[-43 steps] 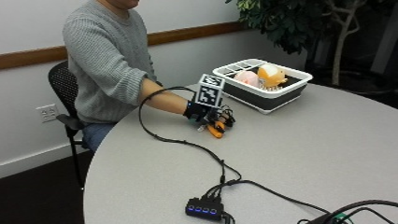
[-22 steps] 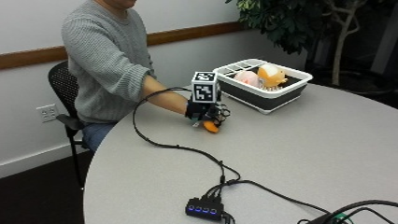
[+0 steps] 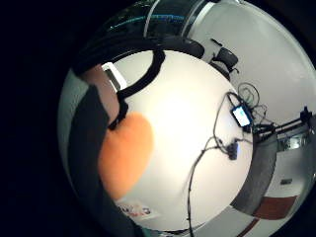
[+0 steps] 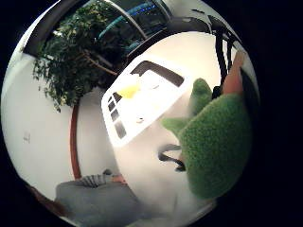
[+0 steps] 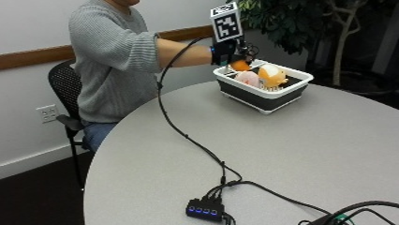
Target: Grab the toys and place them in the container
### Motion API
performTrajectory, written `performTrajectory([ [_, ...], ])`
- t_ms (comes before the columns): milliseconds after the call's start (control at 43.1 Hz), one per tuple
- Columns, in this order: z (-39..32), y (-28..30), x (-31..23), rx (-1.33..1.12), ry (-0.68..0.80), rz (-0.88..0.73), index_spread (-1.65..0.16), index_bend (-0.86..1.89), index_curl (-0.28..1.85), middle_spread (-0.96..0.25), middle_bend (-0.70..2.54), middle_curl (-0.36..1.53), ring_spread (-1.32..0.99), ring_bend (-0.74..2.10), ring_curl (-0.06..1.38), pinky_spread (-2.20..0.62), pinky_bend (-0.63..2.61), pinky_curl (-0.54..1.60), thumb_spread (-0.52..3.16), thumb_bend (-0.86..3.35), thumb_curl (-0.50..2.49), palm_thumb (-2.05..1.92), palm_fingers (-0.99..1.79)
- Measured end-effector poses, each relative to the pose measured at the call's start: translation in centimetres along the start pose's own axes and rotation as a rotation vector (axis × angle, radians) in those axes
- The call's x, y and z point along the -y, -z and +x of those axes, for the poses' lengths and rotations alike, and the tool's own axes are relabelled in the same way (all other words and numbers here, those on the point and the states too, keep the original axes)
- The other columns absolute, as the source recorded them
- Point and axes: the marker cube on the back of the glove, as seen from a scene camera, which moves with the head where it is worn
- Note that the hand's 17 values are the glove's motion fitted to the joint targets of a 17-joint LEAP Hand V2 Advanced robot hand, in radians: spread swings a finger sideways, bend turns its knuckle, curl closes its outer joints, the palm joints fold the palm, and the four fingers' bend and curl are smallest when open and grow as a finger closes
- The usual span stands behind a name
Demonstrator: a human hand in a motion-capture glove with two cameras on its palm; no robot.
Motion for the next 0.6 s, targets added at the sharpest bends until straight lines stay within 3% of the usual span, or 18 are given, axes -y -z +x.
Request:
performTrajectory([
  [255, -12.1, -3.7, 8.3, 0.003, 0.088, -0.05, -0.36, 0.72, 0.81, -0.29, 1.02, 0.77, -0.56, 0.98, 0.67, -0.34, 0.77, 0.44, 0.9, 0.14, 0.79, 0.59, 0.88],
  [488, -16.6, -7.0, 11.2, -0.007, 0.115, -0.111, -0.36, 0.74, 0.88, -0.28, 1.03, 0.82, -0.57, 1.01, 0.7, -0.33, 0.79, 0.46, 0.87, 0.11, 0.86, 0.58, 0.76],
  [534, -16.8, -7.7, 11.1, -0.016, 0.119, -0.143, -0.36, 0.73, 0.89, -0.28, 1.02, 0.83, -0.57, 1.01, 0.7, -0.32, 0.78, 0.46, 0.87, 0.11, 0.86, 0.58, 0.7],
  [604, -16.6, -8.7, 10.7, -0.041, 0.138, -0.223, -0.36, 0.56, 0.87, -0.29, 0.96, 0.82, -0.55, 1.04, 0.71, -0.26, 0.78, 0.47, 0.92, 0.07, 0.84, 0.54, 0.4],
])
